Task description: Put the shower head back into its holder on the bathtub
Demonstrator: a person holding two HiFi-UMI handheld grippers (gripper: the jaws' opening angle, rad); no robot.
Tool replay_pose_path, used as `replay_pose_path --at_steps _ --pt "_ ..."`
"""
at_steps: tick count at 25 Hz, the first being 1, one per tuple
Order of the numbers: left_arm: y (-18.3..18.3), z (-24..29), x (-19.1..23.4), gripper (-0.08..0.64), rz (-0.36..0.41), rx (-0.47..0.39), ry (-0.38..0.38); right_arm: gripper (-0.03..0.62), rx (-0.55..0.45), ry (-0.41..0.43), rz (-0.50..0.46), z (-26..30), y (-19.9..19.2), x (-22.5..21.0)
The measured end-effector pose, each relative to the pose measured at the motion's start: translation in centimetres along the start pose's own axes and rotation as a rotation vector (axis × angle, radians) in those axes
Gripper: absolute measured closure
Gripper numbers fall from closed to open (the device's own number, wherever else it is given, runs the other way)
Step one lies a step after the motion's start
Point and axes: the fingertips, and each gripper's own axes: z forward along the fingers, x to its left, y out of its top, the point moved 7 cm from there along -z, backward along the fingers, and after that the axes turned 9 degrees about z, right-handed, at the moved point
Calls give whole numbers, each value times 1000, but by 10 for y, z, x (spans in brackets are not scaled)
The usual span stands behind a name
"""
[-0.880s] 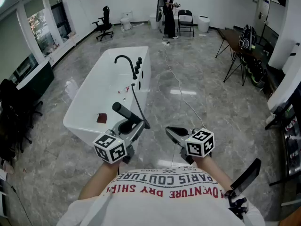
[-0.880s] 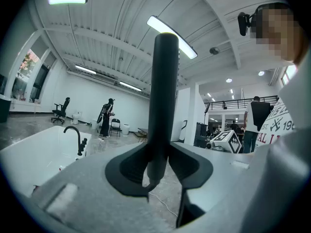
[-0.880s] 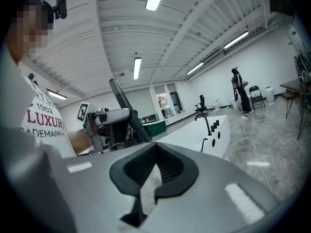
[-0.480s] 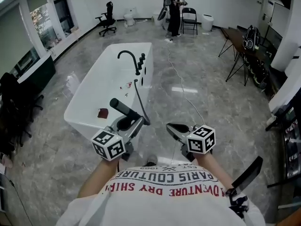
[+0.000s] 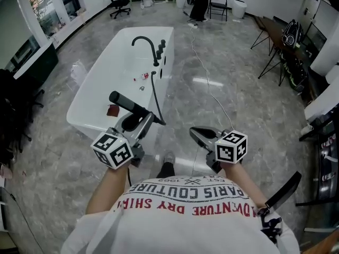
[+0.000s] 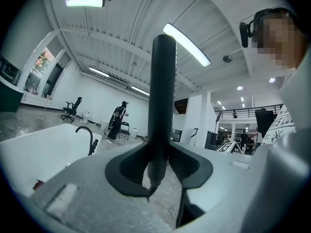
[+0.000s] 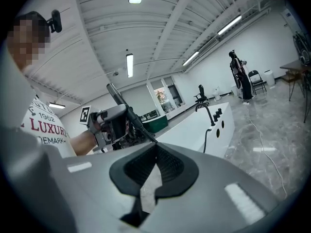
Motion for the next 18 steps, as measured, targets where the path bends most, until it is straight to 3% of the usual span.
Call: replay_pose_path --at_steps 8,18 --pt "-2 27 115 423 -30 8 92 586 68 -10 116 75 7 -64" --pt "-13 110 241 423 -94 47 138 586 130 -35 177 170 75 -159"
